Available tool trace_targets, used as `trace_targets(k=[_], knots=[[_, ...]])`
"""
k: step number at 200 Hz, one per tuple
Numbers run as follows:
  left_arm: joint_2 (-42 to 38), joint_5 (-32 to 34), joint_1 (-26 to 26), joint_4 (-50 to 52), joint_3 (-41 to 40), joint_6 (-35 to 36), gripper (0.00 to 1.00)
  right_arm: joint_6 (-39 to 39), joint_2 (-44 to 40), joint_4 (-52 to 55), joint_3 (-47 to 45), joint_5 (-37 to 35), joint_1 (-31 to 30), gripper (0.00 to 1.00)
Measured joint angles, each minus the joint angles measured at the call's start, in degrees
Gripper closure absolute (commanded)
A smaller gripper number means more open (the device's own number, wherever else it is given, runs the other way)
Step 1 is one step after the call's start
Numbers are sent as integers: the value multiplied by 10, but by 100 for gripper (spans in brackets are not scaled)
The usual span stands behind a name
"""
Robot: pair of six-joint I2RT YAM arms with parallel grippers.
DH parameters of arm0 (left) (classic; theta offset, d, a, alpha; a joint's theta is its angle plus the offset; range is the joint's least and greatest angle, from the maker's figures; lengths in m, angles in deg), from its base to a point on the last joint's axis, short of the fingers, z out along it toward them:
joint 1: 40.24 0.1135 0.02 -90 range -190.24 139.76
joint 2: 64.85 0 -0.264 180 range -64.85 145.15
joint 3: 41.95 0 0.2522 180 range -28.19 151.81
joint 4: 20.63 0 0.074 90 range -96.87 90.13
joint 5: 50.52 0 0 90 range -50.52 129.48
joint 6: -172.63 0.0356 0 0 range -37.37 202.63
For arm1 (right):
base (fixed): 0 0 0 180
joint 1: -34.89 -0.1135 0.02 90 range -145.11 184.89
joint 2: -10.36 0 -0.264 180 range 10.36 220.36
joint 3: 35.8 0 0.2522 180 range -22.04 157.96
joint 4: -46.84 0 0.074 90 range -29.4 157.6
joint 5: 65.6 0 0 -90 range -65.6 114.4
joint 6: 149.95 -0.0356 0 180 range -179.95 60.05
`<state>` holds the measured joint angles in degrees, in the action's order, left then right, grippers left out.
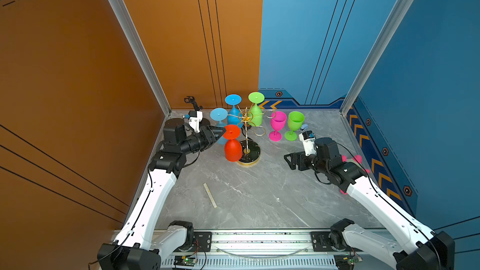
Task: Take the wine glass off the wine glass rack
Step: Pick up the wine glass from the wine glass rack.
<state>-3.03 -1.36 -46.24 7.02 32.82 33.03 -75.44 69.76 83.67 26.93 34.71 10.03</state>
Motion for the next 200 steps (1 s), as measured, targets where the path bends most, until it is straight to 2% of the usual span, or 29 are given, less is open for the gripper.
trace_targets(k=[200], knots=[[21,-15,0,1,0,2,89,-11,-48,-2,-21,-15,0,6]])
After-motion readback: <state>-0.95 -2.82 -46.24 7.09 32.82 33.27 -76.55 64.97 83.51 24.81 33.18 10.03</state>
